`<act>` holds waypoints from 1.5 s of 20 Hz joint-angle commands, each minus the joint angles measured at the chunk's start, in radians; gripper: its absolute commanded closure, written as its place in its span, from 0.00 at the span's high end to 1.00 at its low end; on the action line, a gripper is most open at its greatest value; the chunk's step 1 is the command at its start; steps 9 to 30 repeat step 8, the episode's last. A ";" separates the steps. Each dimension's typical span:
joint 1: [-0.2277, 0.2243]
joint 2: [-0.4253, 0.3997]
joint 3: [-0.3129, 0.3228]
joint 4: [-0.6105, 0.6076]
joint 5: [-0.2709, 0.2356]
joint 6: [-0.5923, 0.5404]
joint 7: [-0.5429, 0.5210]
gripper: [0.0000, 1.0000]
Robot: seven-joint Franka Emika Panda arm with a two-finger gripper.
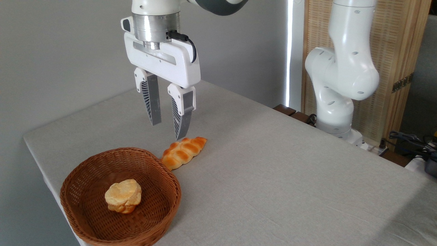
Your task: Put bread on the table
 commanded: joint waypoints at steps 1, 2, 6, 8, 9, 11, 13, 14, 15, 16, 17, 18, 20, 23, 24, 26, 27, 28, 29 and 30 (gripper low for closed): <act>-0.007 0.007 0.037 0.034 0.020 -0.083 0.083 1.00; -0.007 0.009 0.038 0.050 0.020 -0.114 0.106 1.00; -0.007 0.007 0.038 0.055 -0.001 -0.133 0.108 1.00; -0.007 0.010 0.060 0.057 -0.046 -0.124 0.109 1.00; -0.007 0.010 0.060 0.057 -0.046 -0.124 0.109 1.00; -0.007 0.010 0.060 0.057 -0.046 -0.124 0.109 1.00; -0.007 0.010 0.060 0.057 -0.046 -0.124 0.109 1.00; -0.007 0.010 0.060 0.057 -0.046 -0.124 0.109 1.00; -0.007 0.010 0.060 0.057 -0.046 -0.124 0.109 1.00; -0.007 0.010 0.060 0.057 -0.046 -0.124 0.109 1.00; -0.007 0.010 0.060 0.057 -0.046 -0.124 0.109 1.00; -0.007 0.010 0.060 0.057 -0.046 -0.124 0.109 1.00; -0.007 0.010 0.060 0.057 -0.046 -0.124 0.109 1.00; -0.007 0.010 0.060 0.057 -0.046 -0.124 0.109 1.00; -0.007 0.010 0.060 0.057 -0.046 -0.124 0.109 1.00; -0.007 0.010 0.060 0.057 -0.046 -0.124 0.109 1.00; -0.007 0.010 0.060 0.057 -0.046 -0.124 0.109 1.00; -0.007 0.010 0.060 0.057 -0.046 -0.124 0.109 1.00; -0.007 0.010 0.060 0.057 -0.046 -0.124 0.109 1.00; -0.007 0.010 0.060 0.057 -0.046 -0.124 0.109 1.00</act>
